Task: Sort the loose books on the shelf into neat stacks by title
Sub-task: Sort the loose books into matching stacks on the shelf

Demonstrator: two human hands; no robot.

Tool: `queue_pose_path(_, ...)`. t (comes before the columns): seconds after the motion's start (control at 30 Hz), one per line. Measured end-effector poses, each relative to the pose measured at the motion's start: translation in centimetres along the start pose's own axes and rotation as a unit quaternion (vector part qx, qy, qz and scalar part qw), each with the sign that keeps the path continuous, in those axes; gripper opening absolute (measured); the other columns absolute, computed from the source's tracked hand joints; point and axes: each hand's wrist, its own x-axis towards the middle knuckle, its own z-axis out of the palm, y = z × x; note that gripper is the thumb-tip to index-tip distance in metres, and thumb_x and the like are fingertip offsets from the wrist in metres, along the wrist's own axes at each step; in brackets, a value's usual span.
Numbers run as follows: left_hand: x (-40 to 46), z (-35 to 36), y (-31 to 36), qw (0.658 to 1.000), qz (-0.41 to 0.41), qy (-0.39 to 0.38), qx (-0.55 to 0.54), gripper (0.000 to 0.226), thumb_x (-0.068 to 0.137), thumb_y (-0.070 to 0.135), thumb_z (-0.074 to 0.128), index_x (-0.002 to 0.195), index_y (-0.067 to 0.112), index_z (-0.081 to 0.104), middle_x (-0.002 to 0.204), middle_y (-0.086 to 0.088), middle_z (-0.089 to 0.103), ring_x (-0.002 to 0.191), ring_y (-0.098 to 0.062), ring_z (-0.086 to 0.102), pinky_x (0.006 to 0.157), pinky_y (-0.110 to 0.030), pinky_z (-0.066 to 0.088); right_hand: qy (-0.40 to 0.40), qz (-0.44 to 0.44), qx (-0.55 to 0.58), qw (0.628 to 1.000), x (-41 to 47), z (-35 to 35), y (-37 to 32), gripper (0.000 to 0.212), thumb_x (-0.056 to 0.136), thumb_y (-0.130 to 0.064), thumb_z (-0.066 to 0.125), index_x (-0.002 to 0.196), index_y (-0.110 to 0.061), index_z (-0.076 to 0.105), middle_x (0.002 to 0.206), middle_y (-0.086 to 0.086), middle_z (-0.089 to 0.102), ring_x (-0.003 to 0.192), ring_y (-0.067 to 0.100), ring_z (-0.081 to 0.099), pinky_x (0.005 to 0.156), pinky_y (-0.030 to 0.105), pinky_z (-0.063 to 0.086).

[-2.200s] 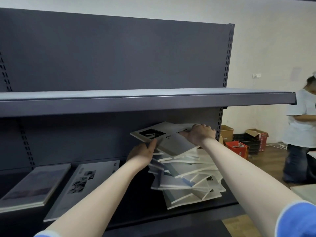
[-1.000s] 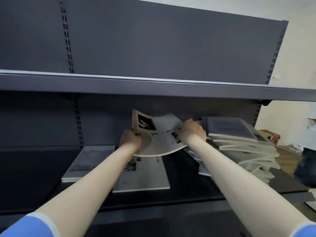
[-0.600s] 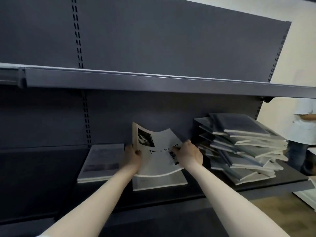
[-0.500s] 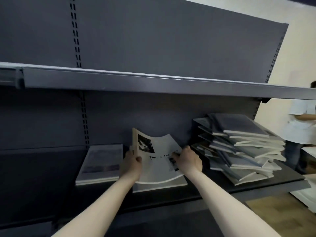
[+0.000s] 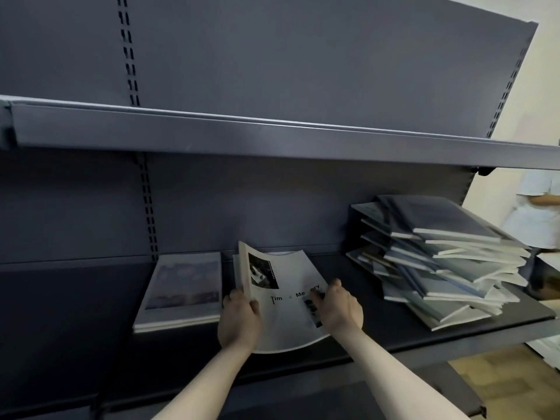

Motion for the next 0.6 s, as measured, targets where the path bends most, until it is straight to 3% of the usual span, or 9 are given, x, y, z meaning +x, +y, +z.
queue_pose_path(0.13, 0.4, 0.7, -0.5, 1.0, 0.003, 0.018, -0.006, 0.032, 0.097, 0.02, 0.045, 0.117, -0.004, 0.048, 0.121, -0.023, 0.052, 0.106, -0.038, 0.056, 0.081, -0.039, 0.045, -0.007, -0.002, -0.016, 1.0, 0.6, 1.0, 0.4, 0.046, 0.097, -0.049, 0.041, 0.121, -0.01, 0.046, 0.117, 0.006, 0.063, 0.105, 0.024, 0.063, 0.07, 0.029, 0.041)
queue_pose_path(0.47, 1.2, 2.7, 0.0, 0.995, -0.016, 0.048, 0.083, 0.035, 0.096, 0.018, 0.046, 0.123, -0.003, 0.052, 0.123, -0.023, 0.047, 0.108, -0.039, 0.05, 0.085, -0.043, 0.045, 0.007, -0.016, -0.047, 0.999, 2.1, 2.7, 1.0, 0.054, 0.098, -0.053, 0.033, 0.126, -0.009, 0.048, 0.129, 0.009, 0.049, 0.119, 0.024, 0.05, 0.092, 0.03, 0.044)
queue_pose_path(0.53, 1.3, 3.0, 0.0, 0.993, 0.021, 0.053, 0.105, 0.032, 0.086, 0.009, 0.061, 0.114, -0.007, 0.059, 0.11, -0.027, 0.054, 0.098, -0.044, 0.053, 0.078, -0.046, 0.048, 0.004, -0.022, -0.048, 0.999, 2.4, 2.8, 1.0, 0.053, 0.099, -0.052, 0.032, 0.126, -0.009, 0.048, 0.13, 0.009, 0.048, 0.119, 0.023, 0.049, 0.092, 0.03, 0.043)
queue_pose_path(0.6, 1.5, 3.5, -0.3, 0.983, 0.048, 0.056, 0.167, 0.035, 0.061, -0.005, 0.077, 0.095, -0.008, 0.068, 0.086, -0.027, 0.06, 0.074, -0.045, 0.058, 0.061, -0.045, 0.051, 0.004, -0.028, -0.056, 0.998, 2.5, 3.0, 1.0, 0.053, 0.099, -0.052, 0.031, 0.125, -0.01, 0.049, 0.13, 0.008, 0.048, 0.119, 0.023, 0.049, 0.091, 0.029, 0.043)
